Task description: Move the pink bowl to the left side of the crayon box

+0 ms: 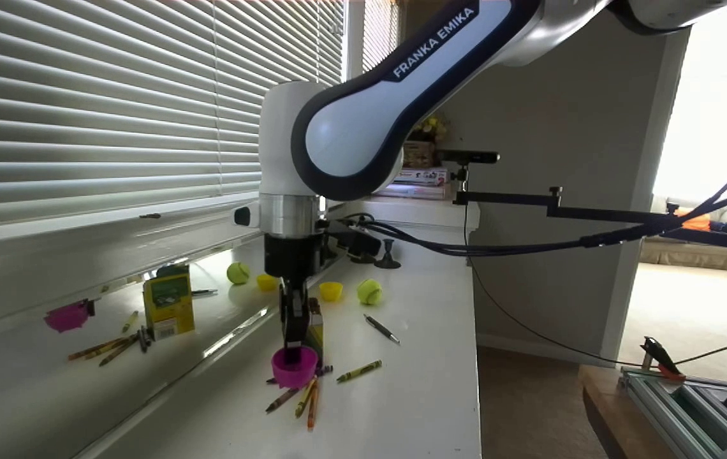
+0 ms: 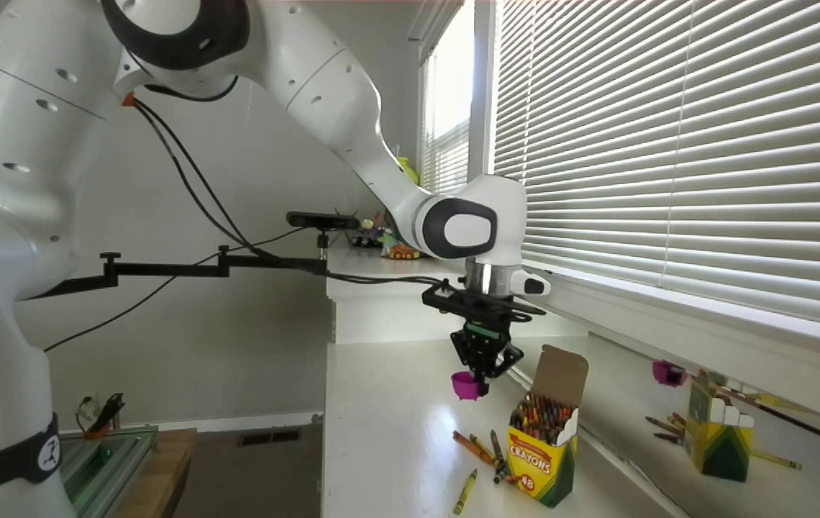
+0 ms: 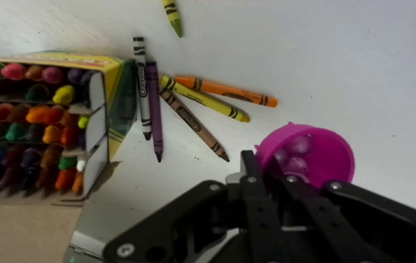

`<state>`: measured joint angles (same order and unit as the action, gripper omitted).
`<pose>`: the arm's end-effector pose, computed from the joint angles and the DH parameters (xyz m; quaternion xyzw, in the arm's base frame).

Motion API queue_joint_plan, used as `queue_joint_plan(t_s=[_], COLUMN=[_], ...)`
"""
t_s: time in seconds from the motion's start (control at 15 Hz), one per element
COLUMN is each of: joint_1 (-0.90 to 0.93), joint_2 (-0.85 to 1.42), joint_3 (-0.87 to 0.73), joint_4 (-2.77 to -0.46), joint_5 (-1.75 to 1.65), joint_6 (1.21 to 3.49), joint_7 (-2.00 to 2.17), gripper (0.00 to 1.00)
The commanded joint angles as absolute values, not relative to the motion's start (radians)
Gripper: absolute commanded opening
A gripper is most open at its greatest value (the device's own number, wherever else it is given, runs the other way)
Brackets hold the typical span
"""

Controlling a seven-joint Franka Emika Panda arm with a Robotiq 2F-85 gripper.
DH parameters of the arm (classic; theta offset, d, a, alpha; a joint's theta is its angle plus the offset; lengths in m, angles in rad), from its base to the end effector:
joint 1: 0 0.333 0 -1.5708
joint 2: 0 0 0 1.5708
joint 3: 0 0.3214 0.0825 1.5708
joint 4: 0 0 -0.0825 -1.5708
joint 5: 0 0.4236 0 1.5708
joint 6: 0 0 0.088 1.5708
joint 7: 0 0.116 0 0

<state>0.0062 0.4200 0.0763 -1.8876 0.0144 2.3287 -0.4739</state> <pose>0.6639 0.0532 0.2560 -0.9635 -0.2665 -0.0149 0.0182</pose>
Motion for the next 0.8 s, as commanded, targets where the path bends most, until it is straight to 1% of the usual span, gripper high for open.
queue_joint_plan(t_s=[0.0, 0.73], joint_1=[0.014, 0.023], joint_2=[0.482, 0.595], joint_3=[0.085, 0.112], joint_4=[-1.827, -1.741], joint_5=[-0.019, -0.019], joint_6=[2.353, 2.372], joint_7=[-0.433, -0.448], gripper=[0.02, 0.02])
